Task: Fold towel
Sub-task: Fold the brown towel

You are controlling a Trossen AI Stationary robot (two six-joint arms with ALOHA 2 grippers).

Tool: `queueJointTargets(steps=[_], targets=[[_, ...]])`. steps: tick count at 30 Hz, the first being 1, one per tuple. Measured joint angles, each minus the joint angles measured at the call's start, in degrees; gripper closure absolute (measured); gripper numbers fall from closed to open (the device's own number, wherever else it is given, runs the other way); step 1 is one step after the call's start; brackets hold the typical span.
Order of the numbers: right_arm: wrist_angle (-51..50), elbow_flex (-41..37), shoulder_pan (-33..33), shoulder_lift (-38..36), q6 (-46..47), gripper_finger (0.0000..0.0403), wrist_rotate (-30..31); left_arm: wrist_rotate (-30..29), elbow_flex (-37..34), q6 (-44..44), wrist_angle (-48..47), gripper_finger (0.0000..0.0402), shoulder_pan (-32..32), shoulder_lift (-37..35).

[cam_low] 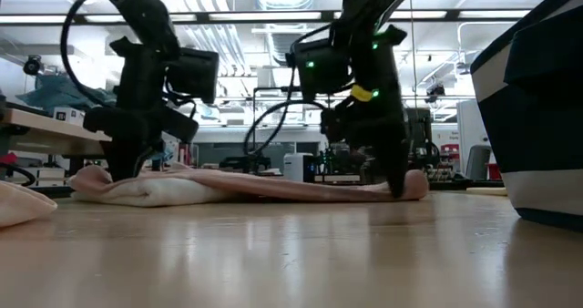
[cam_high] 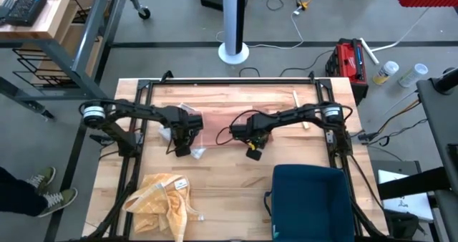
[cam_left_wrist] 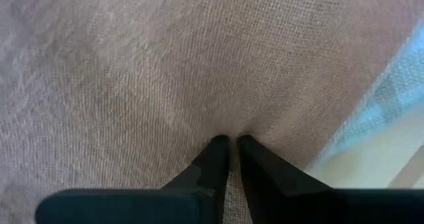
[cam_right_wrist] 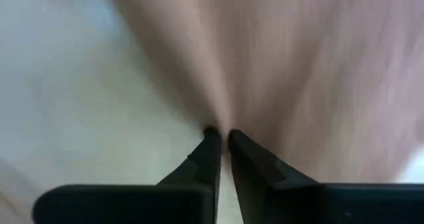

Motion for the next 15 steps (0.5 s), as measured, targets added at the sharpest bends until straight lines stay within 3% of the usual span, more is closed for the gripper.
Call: queueJointTargets(steps=[6,15], targets=[[-0.95,-0.07,0.27,-6.1,-1.04,0.039,0.03,-0.55,1.27,0.4,-8.53,0.0366,-0.15,-5.75],[1.4,-0.09,0.0,-14.87,-1.45,0.039,5.97,-1.14,1.68,-2.73,-6.88,0.0366,-0.13,-21.59]])
